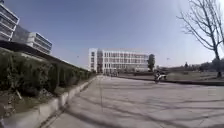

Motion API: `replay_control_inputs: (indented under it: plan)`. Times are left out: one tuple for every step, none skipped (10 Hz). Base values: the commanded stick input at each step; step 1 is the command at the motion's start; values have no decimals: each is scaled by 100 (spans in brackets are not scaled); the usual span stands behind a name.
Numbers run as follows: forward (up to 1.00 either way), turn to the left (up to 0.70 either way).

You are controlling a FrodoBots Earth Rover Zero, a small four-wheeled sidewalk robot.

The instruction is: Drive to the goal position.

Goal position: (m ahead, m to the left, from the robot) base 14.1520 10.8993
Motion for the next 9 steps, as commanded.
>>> replay_control_inputs:
  plan:
    - [100, 9]
    - [100, 13]
    - [100, 13]
    - [100, 11]
    - [100, 8]
    - [100, 7]
    - [100, 12]
    - [100, 17]
    - [100, 15]
